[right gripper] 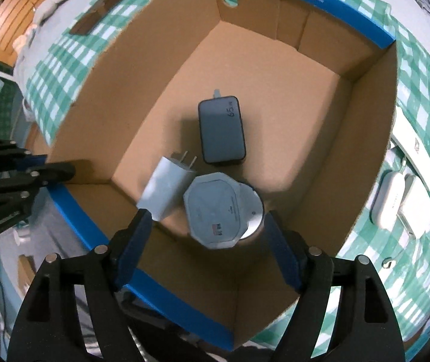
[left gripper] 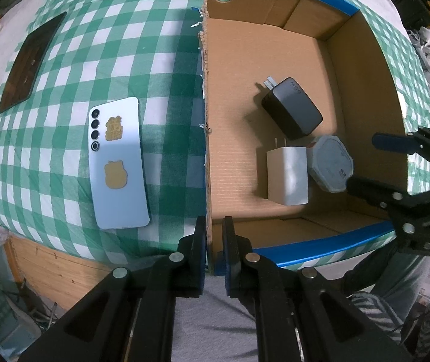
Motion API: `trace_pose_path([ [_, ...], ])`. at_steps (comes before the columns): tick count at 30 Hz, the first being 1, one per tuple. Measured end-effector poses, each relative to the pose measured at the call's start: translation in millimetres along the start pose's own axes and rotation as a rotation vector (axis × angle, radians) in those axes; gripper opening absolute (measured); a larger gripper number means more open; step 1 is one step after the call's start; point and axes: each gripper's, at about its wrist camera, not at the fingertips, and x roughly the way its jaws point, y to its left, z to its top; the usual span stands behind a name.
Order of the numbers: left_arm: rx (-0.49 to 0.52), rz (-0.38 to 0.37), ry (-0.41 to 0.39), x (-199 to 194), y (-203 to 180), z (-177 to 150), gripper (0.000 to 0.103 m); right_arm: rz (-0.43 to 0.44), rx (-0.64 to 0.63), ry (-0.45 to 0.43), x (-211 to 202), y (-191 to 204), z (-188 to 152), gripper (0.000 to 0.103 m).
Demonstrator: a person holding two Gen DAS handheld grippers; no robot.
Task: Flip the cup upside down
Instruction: 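Carry the octagonal hub with the right gripper into the box, then open the right gripper to set the hub beside the white charger, then move the right gripper out of the box to the white oval mouse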
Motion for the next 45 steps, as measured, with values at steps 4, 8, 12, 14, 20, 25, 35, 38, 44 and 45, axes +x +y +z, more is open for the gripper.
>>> trace_pose_path([
  [4, 0.002, 0.000, -0.002, -0.4, -0.8, -0.4, 0.008, 0.004, 0.000, -0.031, -16.9, 0.1, -3.1, 0.078],
  [8, 0.004, 0.001, -0.001, 0.1, -0.9, -0.4, 0.008, 0.001, 0.007, -0.055, -37.3, -6.9, -5.9, 0.078],
  [12, 0.006, 0.002, 0.000, 0.6, -0.5, -0.4, 0.008, 0.000, 0.035, -0.073, -52.5, -15.6, -6.1, 0.078],
  [14, 0.006, 0.002, -0.001, 1.1, -0.1, -0.1, 0.008, -0.005, 0.060, -0.086, -60.9, -27.7, -7.8, 0.078],
  [20, 0.004, 0.000, 0.000, 0.6, -0.4, -0.4, 0.008, -0.013, 0.173, -0.102, -76.5, -81.1, -13.8, 0.078],
  [25, 0.003, -0.002, -0.001, -0.6, -0.7, 0.0, 0.008, -0.050, 0.258, -0.097, -75.8, -124.5, -19.0, 0.078],
  [35, 0.006, 0.002, 0.000, -1.5, -1.5, 0.7, 0.008, -0.028, 0.415, -0.048, -40.1, -191.8, -29.9, 0.078],
  [38, 0.006, 0.003, 0.001, -1.3, -1.6, 0.8, 0.008, -0.013, 0.437, -0.039, -28.8, -200.8, -30.9, 0.078],
  [44, 0.004, 0.001, 0.003, -1.4, -1.8, 1.2, 0.008, -0.002, 0.454, -0.021, -5.7, -210.1, -27.0, 0.078],
  [45, 0.003, -0.001, 0.003, -1.7, -1.9, 1.4, 0.008, -0.005, 0.457, -0.018, -2.5, -211.6, -26.2, 0.077],
])
